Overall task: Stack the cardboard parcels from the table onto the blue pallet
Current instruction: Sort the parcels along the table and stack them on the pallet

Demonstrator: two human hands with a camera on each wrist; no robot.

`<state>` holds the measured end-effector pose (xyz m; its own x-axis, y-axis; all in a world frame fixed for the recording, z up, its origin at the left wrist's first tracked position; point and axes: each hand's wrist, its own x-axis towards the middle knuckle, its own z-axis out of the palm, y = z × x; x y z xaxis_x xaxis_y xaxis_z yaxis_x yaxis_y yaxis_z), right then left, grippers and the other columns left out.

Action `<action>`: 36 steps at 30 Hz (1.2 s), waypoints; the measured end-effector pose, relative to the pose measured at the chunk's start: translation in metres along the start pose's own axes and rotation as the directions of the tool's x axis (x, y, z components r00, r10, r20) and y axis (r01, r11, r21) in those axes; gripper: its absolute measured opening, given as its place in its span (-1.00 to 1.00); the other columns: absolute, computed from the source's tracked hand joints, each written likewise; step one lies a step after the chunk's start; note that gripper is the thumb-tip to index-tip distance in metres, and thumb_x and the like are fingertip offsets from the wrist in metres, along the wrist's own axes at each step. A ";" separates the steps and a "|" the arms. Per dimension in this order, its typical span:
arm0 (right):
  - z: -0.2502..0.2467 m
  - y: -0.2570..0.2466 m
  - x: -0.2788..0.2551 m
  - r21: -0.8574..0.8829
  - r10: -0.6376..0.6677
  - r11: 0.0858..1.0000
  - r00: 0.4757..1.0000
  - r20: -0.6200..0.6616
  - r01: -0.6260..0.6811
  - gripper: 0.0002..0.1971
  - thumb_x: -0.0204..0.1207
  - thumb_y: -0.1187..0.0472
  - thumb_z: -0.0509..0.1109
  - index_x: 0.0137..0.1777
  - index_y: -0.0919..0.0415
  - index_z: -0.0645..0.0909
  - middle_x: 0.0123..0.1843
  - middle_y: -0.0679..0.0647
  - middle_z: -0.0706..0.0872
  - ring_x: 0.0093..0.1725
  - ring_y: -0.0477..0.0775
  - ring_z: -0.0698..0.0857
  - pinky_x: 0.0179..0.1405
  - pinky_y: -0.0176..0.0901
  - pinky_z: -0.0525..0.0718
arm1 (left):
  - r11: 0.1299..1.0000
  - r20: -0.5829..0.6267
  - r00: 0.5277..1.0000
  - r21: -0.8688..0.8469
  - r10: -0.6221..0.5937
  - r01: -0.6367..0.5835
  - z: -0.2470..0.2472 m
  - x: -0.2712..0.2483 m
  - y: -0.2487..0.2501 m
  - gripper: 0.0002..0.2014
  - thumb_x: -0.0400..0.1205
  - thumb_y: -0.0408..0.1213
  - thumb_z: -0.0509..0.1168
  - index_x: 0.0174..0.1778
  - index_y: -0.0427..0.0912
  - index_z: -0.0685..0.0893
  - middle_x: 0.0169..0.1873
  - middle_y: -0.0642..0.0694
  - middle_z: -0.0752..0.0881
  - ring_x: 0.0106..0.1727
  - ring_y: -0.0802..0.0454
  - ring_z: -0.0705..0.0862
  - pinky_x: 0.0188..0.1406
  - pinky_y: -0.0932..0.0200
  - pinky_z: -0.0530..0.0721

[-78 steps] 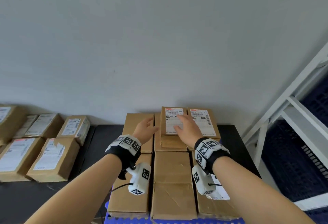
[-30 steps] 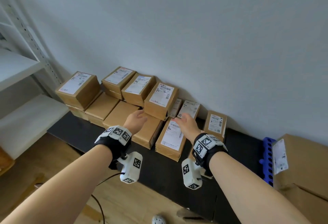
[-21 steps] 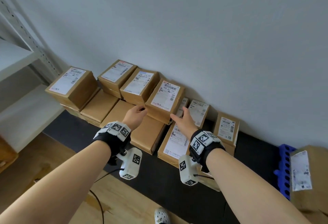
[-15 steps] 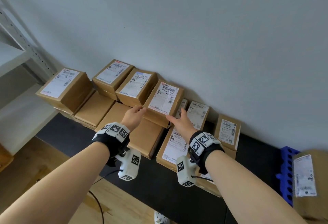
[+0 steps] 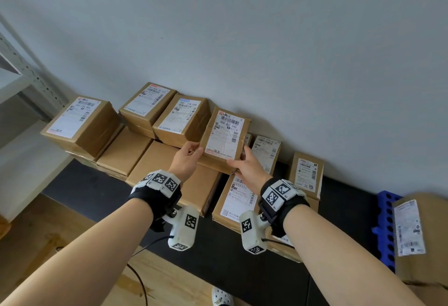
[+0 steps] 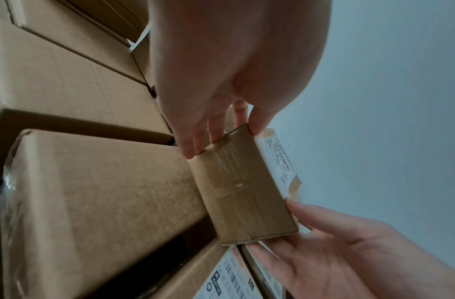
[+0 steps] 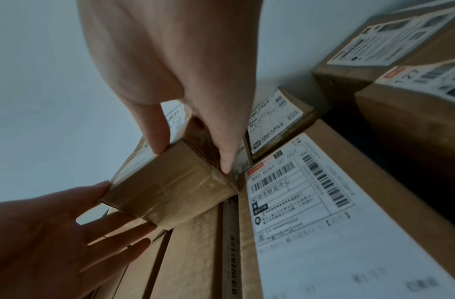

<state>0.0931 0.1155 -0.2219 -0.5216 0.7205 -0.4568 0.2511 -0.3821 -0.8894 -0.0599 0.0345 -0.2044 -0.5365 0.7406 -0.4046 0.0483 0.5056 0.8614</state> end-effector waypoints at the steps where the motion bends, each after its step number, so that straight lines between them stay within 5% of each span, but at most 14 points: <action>1: -0.001 0.000 -0.004 0.001 -0.011 1.000 1.000 -0.007 0.011 -0.44 0.54 0.39 0.34 0.50 0.03 0.31 0.24 -0.07 0.65 0.34 0.03 0.57 0.47 0.13 0.46 | 1.000 0.014 1.000 -0.007 0.007 -0.007 0.000 -0.004 0.001 -0.67 0.70 -0.14 0.18 0.38 -0.09 0.51 0.17 -0.15 0.64 0.00 0.01 0.60 0.16 0.00 0.59; 6: -0.009 -0.001 -0.034 0.010 -0.069 0.998 0.997 -0.041 0.070 -0.40 0.55 0.39 0.32 0.53 0.00 0.29 0.39 0.03 0.61 0.39 0.07 0.56 0.47 0.21 0.47 | 0.997 0.093 0.994 -0.035 0.065 -0.062 0.007 -0.030 0.010 -0.60 0.72 -0.19 0.14 0.51 -0.02 0.41 0.26 -0.08 0.62 0.16 0.07 0.59 0.24 0.12 0.51; 10: -0.018 -0.002 -0.073 0.024 -0.135 0.990 0.987 -0.084 0.137 -0.38 0.58 0.41 0.28 0.58 0.02 0.24 0.42 0.06 0.60 0.38 0.06 0.57 0.47 0.12 0.47 | 0.991 0.148 0.981 -0.059 0.127 -0.120 0.015 -0.061 0.019 -0.60 0.73 -0.20 0.12 0.52 0.00 0.39 0.13 0.00 0.65 -0.08 0.19 0.58 -0.03 0.22 0.55; 14: -0.029 0.003 -0.119 0.034 -0.183 0.981 0.974 -0.134 0.189 -0.42 0.58 0.40 0.28 0.56 0.01 0.30 0.38 0.03 0.64 0.34 0.05 0.61 0.43 0.14 0.52 | 0.981 0.219 0.957 -0.055 0.191 -0.183 0.024 -0.097 0.022 -0.58 0.73 -0.22 0.12 0.54 -0.03 0.38 0.30 0.01 0.59 0.30 0.08 0.55 0.39 0.09 0.47; 19: -0.048 0.017 -0.188 0.010 -0.216 0.975 0.956 -0.198 0.222 -0.48 0.62 0.37 0.27 0.52 -0.01 0.33 0.42 0.04 0.59 0.39 0.04 0.56 0.47 0.13 0.48 | 0.980 0.311 0.929 -0.054 0.199 -0.191 0.049 -0.145 0.017 -0.57 0.72 -0.20 0.12 0.55 0.04 0.37 0.21 -0.08 0.66 0.07 -0.02 0.60 0.04 0.11 0.60; 28: -0.093 0.046 -0.291 0.005 -0.225 0.969 0.898 -0.377 0.245 -0.49 0.63 0.36 0.25 0.55 0.04 0.32 0.45 0.08 0.56 0.45 0.06 0.52 0.48 0.11 0.46 | 0.972 0.493 0.841 -0.048 0.225 -0.232 0.111 -0.221 0.014 -0.54 0.72 -0.17 0.12 0.57 0.11 0.29 0.36 -0.03 0.52 0.38 -0.06 0.50 0.35 0.03 0.51; 32: -0.118 0.057 -0.325 -0.008 -0.204 0.974 0.859 -0.470 0.227 -0.47 0.63 0.31 0.26 0.58 0.00 0.28 0.46 0.05 0.56 0.46 0.05 0.50 0.53 0.14 0.40 | 0.952 0.554 0.787 -0.034 0.272 -0.306 0.141 -0.247 0.019 -0.55 0.72 -0.13 0.11 0.56 0.13 0.30 0.25 0.02 0.58 0.09 0.09 0.60 -0.01 0.28 0.58; 36: -0.148 0.067 -0.355 -0.046 -0.211 0.974 0.810 -0.547 0.223 -0.47 0.64 0.30 0.25 0.58 -0.05 0.29 0.46 0.01 0.57 0.45 0.05 0.51 0.51 0.18 0.42 | 0.943 0.601 0.748 -0.026 0.281 -0.333 0.180 -0.267 0.024 -0.57 0.70 -0.13 0.15 0.53 0.16 0.39 0.13 -0.05 0.67 0.13 -0.06 0.65 0.31 -0.06 0.62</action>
<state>0.4159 -0.0802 -0.1217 -0.0295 0.9808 -0.1927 0.1657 -0.1853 -0.9686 0.2357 -0.0717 -0.1308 0.1184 0.9621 -0.2456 0.2021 0.2188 0.9546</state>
